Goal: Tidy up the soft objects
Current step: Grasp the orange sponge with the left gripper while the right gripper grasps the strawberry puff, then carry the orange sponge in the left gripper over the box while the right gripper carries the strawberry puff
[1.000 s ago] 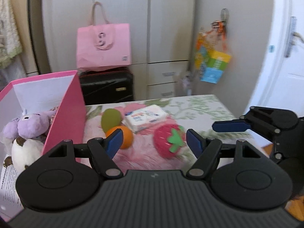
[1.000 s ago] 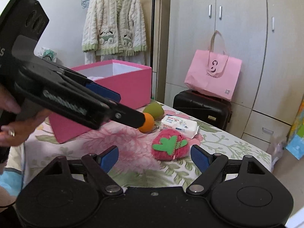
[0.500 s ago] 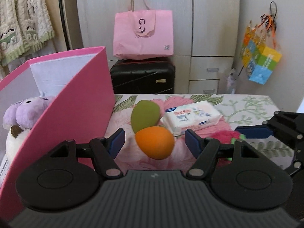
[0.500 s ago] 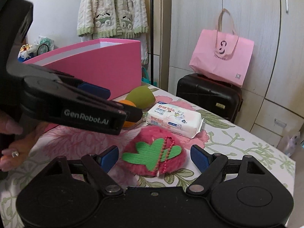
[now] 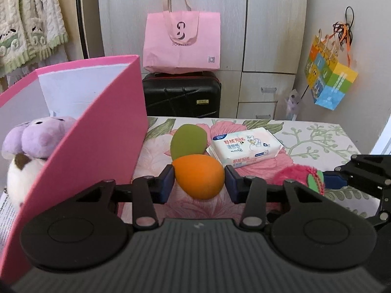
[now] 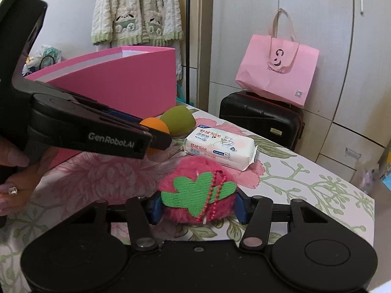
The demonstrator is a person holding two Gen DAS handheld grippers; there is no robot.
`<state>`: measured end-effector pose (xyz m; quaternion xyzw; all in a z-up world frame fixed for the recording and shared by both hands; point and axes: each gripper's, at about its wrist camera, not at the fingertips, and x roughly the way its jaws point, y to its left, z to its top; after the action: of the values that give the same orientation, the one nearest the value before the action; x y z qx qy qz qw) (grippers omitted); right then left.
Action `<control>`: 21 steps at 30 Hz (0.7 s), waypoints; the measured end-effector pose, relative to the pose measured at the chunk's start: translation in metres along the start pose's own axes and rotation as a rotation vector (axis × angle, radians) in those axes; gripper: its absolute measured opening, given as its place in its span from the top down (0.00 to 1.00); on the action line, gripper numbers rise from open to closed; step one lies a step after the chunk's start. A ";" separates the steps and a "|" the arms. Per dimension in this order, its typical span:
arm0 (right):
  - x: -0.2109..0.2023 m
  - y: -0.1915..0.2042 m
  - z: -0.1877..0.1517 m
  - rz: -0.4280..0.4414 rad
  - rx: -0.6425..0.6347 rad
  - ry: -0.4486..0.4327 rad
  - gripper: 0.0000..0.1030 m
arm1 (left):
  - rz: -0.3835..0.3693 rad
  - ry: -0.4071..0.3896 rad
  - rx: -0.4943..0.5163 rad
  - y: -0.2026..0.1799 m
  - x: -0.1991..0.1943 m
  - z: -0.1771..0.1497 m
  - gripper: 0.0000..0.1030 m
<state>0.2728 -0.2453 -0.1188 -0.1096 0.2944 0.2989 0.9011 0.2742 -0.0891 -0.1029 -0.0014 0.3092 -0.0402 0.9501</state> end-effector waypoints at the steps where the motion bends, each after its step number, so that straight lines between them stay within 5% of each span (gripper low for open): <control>1: -0.002 0.000 0.000 -0.004 0.011 0.001 0.42 | -0.005 -0.003 -0.002 0.000 -0.003 -0.001 0.58; 21: -0.050 0.035 -0.011 -0.040 0.141 -0.039 0.42 | -0.113 -0.050 0.008 0.010 -0.071 -0.020 0.58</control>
<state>0.2143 -0.2447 -0.0985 -0.0460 0.2946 0.2615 0.9180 0.2059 -0.0737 -0.0775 -0.0161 0.2848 -0.0948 0.9537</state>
